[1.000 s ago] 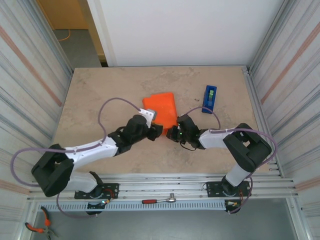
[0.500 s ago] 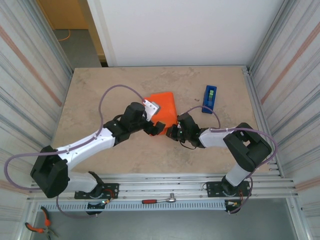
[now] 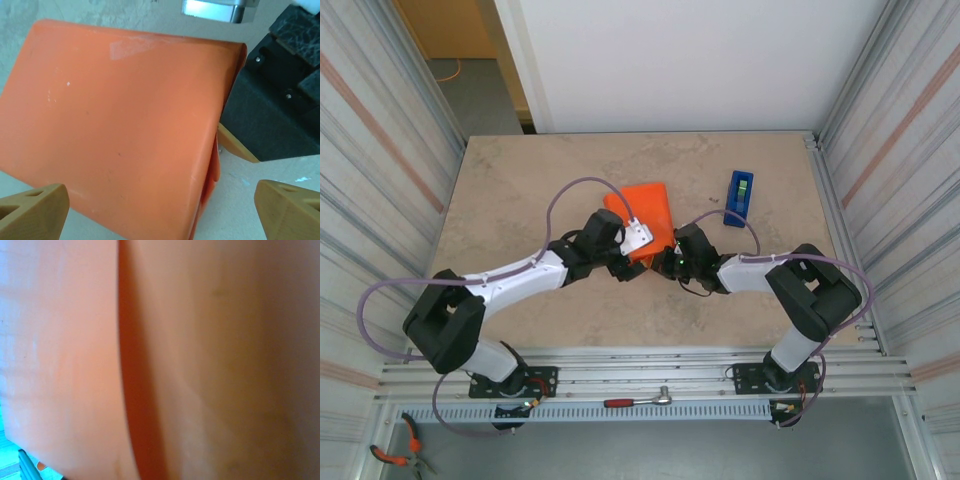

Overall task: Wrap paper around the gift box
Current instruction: Fifth fold the wrapping paper around the gift box.

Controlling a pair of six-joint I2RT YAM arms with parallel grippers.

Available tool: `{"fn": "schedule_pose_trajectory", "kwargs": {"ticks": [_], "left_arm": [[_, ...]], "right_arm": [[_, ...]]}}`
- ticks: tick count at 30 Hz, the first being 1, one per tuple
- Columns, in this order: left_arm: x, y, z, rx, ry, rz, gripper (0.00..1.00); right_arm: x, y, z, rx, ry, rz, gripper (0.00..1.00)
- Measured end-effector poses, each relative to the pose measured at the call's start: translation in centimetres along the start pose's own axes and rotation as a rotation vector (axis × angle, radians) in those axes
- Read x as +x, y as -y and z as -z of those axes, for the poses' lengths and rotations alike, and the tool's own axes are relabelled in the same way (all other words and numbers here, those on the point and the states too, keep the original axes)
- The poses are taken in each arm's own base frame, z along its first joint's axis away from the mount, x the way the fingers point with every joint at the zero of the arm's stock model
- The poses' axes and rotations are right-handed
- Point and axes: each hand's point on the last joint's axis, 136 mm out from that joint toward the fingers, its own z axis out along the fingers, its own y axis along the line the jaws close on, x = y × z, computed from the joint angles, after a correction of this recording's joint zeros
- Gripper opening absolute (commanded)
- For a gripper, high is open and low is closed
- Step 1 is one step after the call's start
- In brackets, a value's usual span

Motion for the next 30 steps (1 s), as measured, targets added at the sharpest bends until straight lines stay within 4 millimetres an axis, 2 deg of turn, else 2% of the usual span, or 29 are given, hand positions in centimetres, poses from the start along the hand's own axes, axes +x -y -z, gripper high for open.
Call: {"fn": "schedule_pose_trajectory", "kwargs": {"ticks": [13,21,30], "left_arm": [[0.9,-0.3,-1.4,-0.060,0.027,-0.112,0.96],[1.9,0.6,-2.9,-0.045,-0.006,-0.148,0.96],[3.2,0.1,-3.9,-0.081,-0.058,-0.159,0.94]], "right_arm": [[-0.7,-0.3,0.1,-0.005,0.009,-0.005,0.00],[-0.9,-0.3,0.1,-0.001,0.007,-0.003,0.00],[-1.0,-0.3,0.1,0.001,0.008,0.006,0.00]]}}
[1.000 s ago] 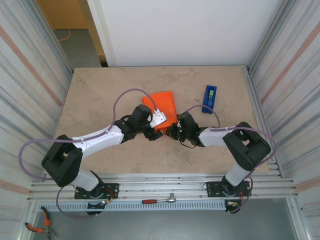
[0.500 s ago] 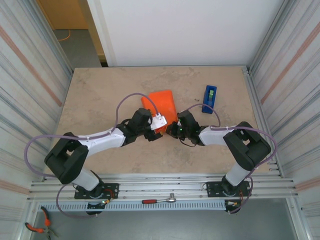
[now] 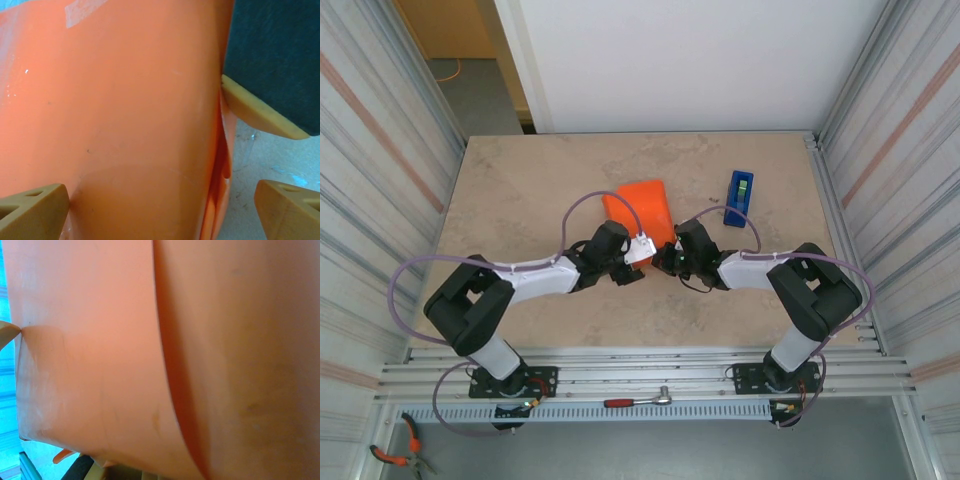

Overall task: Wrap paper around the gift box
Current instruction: Fifth fold the wrapping paper around the gift box.

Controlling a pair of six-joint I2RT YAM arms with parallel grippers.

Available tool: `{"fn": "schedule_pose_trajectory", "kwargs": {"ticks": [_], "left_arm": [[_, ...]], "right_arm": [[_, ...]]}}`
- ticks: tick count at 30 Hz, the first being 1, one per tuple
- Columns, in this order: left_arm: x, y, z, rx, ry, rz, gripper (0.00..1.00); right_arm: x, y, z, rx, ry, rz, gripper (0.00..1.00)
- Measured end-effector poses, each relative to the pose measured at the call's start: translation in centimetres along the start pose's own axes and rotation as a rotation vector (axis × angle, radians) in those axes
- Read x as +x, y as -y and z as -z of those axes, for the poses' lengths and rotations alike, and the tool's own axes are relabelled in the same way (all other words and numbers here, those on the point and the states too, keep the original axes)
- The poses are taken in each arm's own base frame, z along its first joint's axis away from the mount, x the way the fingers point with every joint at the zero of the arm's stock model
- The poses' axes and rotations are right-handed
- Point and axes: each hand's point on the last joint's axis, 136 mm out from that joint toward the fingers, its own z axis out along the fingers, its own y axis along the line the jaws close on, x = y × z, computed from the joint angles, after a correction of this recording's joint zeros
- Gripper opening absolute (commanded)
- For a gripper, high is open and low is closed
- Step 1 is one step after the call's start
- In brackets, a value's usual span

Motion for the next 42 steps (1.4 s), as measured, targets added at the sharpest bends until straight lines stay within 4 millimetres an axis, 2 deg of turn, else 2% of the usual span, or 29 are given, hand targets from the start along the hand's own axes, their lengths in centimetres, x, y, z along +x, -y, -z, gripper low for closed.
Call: {"fn": "schedule_pose_trajectory", "kwargs": {"ticks": [8,16,24,29,37,39,42], "left_arm": [[0.0,-0.6,-0.2,-0.030,-0.012,0.003,0.87],[-0.3,-0.9,-0.4,-0.033,-0.017,0.006,0.68],[-0.6,-1.1,-0.7,-0.031,-0.021,0.007,0.67],[-0.6,-1.1,-0.7,-0.031,-0.021,0.009,0.66],[-0.6,-1.1,-0.7,-0.031,-0.021,0.010,0.66],[-0.6,-1.0,-0.7,-0.031,-0.021,0.009,0.65],[-0.7,-1.0,-0.6,-0.034,-0.023,0.006,0.65]], "right_arm": [[0.0,0.0,0.0,0.000,0.000,0.003,0.00],[0.1,-0.1,0.0,-0.004,-0.006,0.003,0.00],[0.0,-0.1,0.5,-0.006,-0.012,-0.004,0.00],[-2.2,-0.1,3.2,-0.024,0.052,-0.018,0.00],[-7.6,3.6,10.0,0.014,0.218,-0.098,0.00],[-8.1,3.8,10.8,0.015,0.235,-0.101,0.00],[-7.3,3.5,10.6,0.001,0.202,-0.087,0.00]]}}
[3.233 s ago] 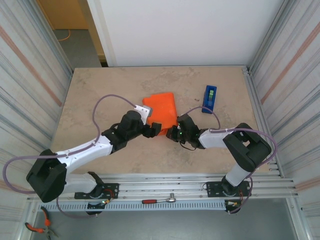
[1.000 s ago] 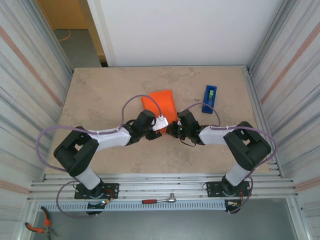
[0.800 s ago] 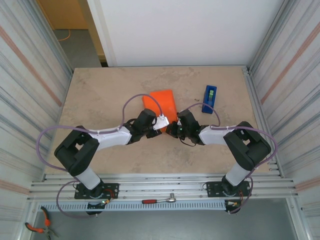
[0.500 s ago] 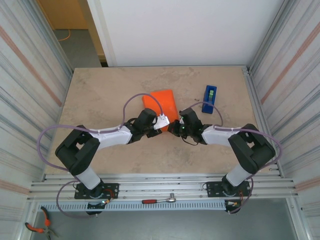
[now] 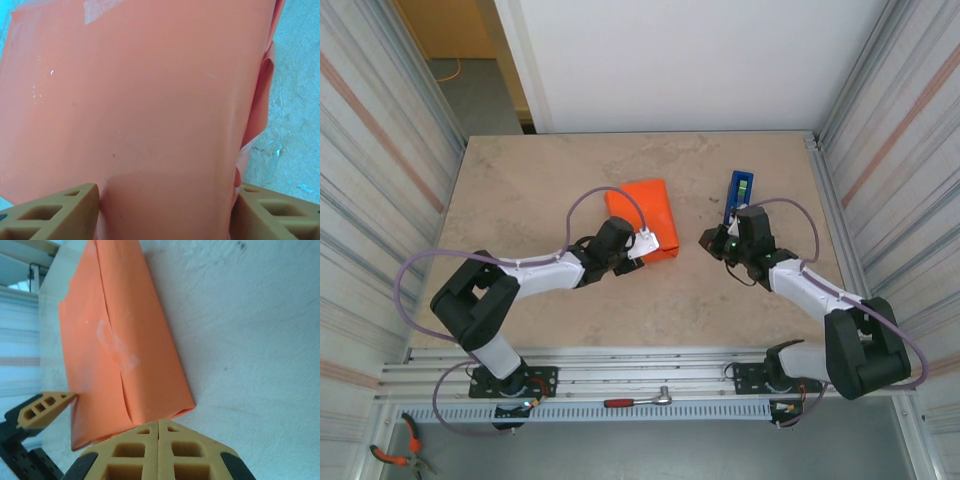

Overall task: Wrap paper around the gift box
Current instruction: Fifth fold the wrapping paper around the gift box.

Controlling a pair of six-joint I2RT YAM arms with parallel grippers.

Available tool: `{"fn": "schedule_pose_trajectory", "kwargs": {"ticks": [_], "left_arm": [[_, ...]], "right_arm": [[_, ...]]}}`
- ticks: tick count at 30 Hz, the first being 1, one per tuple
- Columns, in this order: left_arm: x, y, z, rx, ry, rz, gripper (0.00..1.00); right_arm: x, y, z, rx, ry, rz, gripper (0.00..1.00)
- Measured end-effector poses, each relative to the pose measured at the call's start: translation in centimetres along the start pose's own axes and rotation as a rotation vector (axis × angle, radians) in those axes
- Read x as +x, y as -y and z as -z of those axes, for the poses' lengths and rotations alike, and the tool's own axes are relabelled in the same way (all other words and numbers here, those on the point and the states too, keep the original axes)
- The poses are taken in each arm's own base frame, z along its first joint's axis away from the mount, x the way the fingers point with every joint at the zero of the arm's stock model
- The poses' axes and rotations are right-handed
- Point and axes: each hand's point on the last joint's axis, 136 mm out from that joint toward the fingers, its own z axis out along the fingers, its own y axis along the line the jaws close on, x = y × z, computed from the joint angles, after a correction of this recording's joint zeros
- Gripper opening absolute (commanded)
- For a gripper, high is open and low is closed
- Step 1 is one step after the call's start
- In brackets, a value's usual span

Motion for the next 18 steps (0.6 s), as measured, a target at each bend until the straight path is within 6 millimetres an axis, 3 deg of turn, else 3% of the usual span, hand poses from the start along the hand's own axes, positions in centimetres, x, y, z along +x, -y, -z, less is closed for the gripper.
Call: {"fn": "schedule_pose_trajectory", "kwargs": {"ticks": [10,18], "left_arm": [[0.0,0.0,0.0,-0.006,-0.004,-0.003,0.64],[0.0,0.1,0.0,-0.005,-0.003,-0.004,0.65]], "right_arm": [[8.0,-1.9,-3.4,-0.022,-0.205,0.121,0.00],[10.7,-0.4,-7.2,0.027,-0.270,0.105,0.00]]}}
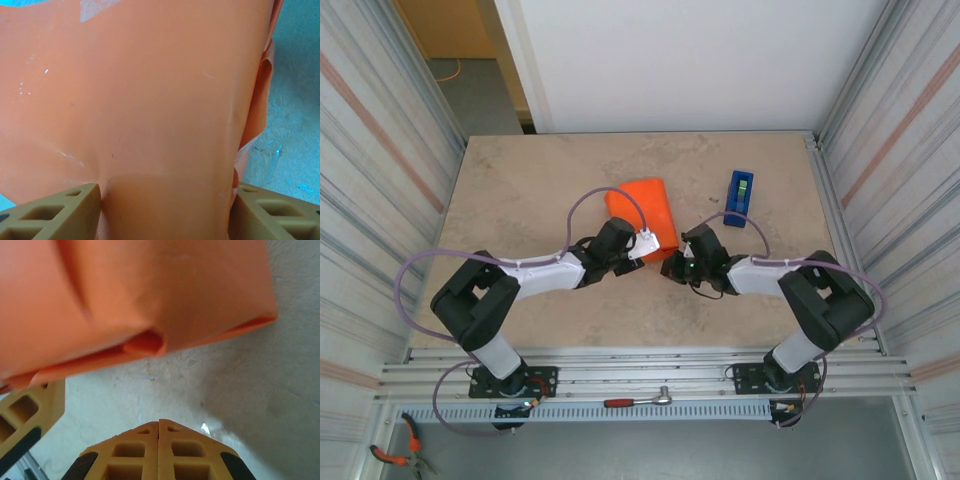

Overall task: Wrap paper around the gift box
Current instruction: Fifth fold the wrapping paper around the gift box.

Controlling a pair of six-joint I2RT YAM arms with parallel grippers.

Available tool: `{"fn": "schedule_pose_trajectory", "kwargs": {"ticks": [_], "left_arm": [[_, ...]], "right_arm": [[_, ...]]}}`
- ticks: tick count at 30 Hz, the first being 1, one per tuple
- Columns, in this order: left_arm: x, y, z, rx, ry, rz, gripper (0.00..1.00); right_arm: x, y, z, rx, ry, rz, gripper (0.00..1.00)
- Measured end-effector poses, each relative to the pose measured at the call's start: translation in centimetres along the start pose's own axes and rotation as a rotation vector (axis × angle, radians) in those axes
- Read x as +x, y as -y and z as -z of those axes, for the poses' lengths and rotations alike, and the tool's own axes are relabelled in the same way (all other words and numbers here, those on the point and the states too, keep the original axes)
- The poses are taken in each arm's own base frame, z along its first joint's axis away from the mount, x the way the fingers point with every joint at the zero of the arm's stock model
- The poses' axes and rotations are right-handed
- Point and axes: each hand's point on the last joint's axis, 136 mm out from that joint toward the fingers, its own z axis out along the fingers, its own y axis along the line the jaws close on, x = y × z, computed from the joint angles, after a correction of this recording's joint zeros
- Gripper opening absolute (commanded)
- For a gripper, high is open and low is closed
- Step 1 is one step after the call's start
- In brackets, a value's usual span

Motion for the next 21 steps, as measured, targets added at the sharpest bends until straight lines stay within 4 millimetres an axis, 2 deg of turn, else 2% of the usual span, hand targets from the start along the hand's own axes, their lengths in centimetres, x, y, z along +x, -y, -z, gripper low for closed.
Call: {"fn": "schedule_pose_trajectory", "kwargs": {"ticks": [4,10,21], "left_arm": [[0.0,0.0,0.0,0.001,0.000,0.000,0.68],[0.1,0.3,0.3,0.014,0.002,-0.001,0.75],[0.2,0.6,0.5,0.027,0.011,-0.002,0.82]], "right_arm": [[-0.8,-0.7,-0.8,-0.019,0.011,-0.005,0.00],[-2.1,-2.5,-0.8,-0.064,0.043,0.012,0.00],[-2.2,-2.5,-0.9,-0.064,0.044,0.012,0.00]]}}
